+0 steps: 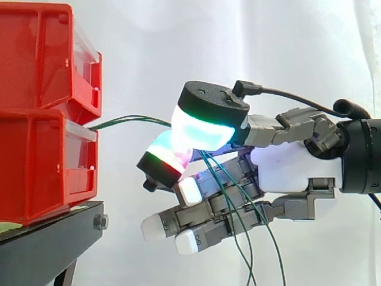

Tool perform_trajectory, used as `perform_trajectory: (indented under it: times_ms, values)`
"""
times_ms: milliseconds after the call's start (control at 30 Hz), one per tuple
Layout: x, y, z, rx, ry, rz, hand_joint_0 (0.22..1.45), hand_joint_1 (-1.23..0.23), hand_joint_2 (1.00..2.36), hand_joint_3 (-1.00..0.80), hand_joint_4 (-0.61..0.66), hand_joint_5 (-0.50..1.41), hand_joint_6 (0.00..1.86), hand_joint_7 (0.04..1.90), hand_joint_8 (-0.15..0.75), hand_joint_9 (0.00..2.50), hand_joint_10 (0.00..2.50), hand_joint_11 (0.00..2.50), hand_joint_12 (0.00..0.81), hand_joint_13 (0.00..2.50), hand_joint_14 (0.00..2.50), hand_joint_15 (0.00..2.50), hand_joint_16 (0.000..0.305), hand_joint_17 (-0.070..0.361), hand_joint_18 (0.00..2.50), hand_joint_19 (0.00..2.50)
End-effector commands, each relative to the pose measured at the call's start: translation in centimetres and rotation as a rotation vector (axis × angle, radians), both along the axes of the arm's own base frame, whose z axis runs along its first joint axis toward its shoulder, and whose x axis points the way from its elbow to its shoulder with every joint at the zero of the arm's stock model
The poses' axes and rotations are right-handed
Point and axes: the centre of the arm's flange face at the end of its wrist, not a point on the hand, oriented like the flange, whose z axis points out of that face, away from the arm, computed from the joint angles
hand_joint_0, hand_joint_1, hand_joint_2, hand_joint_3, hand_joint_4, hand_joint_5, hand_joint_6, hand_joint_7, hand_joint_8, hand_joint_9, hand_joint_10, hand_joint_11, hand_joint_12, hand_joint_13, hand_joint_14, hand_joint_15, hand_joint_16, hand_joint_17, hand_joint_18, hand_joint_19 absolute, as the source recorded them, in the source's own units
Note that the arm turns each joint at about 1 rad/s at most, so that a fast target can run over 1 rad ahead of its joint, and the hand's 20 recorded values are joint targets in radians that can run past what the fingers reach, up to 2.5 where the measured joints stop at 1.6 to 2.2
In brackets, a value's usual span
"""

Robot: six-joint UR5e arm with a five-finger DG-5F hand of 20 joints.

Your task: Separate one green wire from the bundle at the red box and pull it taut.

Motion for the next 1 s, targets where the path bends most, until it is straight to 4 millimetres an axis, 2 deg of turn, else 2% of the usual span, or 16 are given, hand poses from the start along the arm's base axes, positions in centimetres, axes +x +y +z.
perform_trajectory:
  times_ms: [0,133,200,267,400,500,567,833,967]
  values:
    - [-0.1,-0.1,0.0,-0.002,0.012,0.000,0.55,-0.74,1.00,-0.50,0.25,-0.15,0.87,1.29,0.318,0.96,0.02,0.63,0.400,0.65,0.01,0.29,0.057,0.129,0.68,0.45]
    - [-0.3,-0.1,-0.1,-0.005,0.028,0.003,0.53,-0.58,1.00,-0.50,0.25,-0.14,0.87,1.31,0.328,1.01,0.02,0.62,0.407,0.68,0.01,0.30,0.059,0.132,0.71,0.46]
    - [-0.3,0.0,0.0,-0.004,0.033,0.005,0.57,-0.53,1.00,-0.49,0.25,-0.14,0.86,1.32,0.327,1.03,0.02,0.63,0.404,0.68,0.01,0.31,0.057,0.129,0.70,0.48]
    - [-0.2,-0.1,0.4,-0.004,0.031,0.003,0.60,-0.56,1.01,-0.37,0.24,-0.14,0.87,1.34,0.324,1.03,0.02,0.62,0.400,0.69,0.01,0.31,0.057,0.127,0.70,0.47]
    - [-0.3,-0.1,0.7,-0.008,0.052,0.003,0.58,-0.70,1.02,-0.17,0.24,-0.14,0.87,1.35,0.339,1.03,0.02,0.65,0.411,0.70,0.01,0.32,0.059,0.133,0.72,0.47]
    - [-0.3,0.0,1.0,-0.008,0.061,0.005,0.58,-0.75,1.02,-0.12,0.22,-0.14,0.88,1.34,0.341,1.00,0.02,0.64,0.420,0.70,0.01,0.32,0.061,0.138,0.74,0.46]
    - [-0.3,-0.1,1.1,-0.006,0.062,0.003,0.58,-0.77,1.02,-0.13,0.20,-0.15,0.88,1.32,0.332,0.98,0.02,0.62,0.417,0.70,0.01,0.31,0.061,0.137,0.73,0.46]
    - [-0.5,0.0,1.3,-0.008,0.086,0.003,0.67,-0.91,1.01,-0.34,0.16,-0.17,0.89,1.31,0.308,0.93,0.02,0.66,0.389,0.67,0.01,0.32,0.056,0.127,0.70,0.44]
    - [-0.7,-0.2,1.2,-0.009,0.101,0.000,0.69,-0.91,1.01,-0.42,0.17,-0.17,0.89,1.29,0.304,0.93,0.02,0.65,0.386,0.67,0.01,0.32,0.056,0.126,0.71,0.44]
